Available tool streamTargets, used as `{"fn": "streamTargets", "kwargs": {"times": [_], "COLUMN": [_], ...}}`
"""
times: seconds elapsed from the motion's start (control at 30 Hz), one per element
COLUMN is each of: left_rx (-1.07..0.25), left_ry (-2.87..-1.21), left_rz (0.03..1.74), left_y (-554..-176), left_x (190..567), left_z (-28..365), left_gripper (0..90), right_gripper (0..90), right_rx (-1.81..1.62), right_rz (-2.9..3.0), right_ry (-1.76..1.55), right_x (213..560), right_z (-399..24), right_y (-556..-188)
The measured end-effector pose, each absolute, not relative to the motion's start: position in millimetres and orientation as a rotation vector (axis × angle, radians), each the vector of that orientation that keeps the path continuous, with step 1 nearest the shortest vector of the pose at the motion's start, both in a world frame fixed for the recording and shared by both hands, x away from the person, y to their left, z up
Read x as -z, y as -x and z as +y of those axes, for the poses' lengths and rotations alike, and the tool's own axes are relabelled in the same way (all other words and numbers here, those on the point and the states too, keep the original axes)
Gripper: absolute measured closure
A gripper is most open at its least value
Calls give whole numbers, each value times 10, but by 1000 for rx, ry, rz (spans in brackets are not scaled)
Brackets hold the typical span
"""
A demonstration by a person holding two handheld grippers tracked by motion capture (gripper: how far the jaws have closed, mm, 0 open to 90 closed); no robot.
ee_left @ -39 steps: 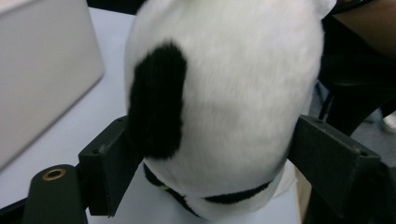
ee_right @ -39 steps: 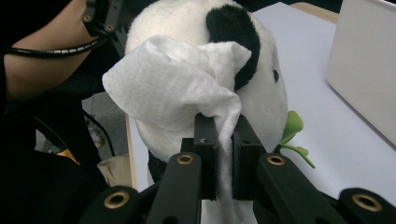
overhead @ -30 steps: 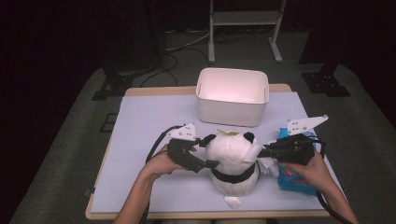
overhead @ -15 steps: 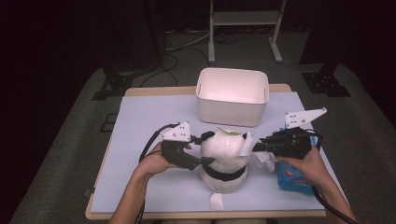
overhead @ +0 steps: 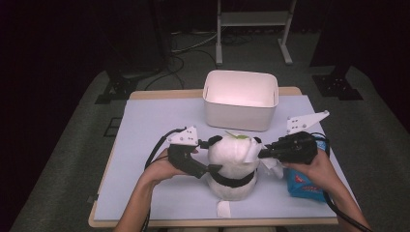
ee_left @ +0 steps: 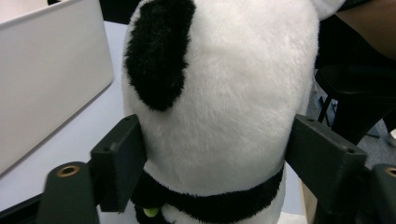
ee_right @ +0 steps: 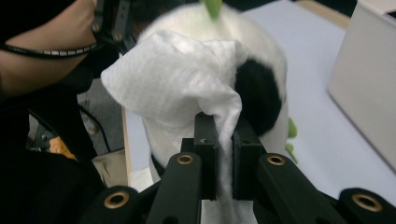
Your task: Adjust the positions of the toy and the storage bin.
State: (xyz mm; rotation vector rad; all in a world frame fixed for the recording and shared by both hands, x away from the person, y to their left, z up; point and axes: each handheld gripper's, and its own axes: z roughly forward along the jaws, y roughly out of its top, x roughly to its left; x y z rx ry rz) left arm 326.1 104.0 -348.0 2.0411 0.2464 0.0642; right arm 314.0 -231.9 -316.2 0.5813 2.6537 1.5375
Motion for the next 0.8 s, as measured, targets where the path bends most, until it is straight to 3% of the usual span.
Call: {"fn": "streamTargets", "kwargs": {"times": [0.1,0.23,0.8], "left_rx": [-60,-75,-133], "left_ry": [-2016,-2003,-2057], "left_rz": [260,243,170], "left_y": [-3264,-3268,-3209], "left_x": [3502,3486,3309], "left_z": [1037,1045,1000], "left_gripper": [225,321,346], "right_gripper": [827,826,823], "right_rx": [-1538,-1537,-1579], "right_rz": [2661,2645,2603], "right_ry": [-598,-595,-485], "right_x": [3197,3154,2771], "right_z": [-2327,-2347,-2152], "right_y": [-3151,-3155,-3195]}}
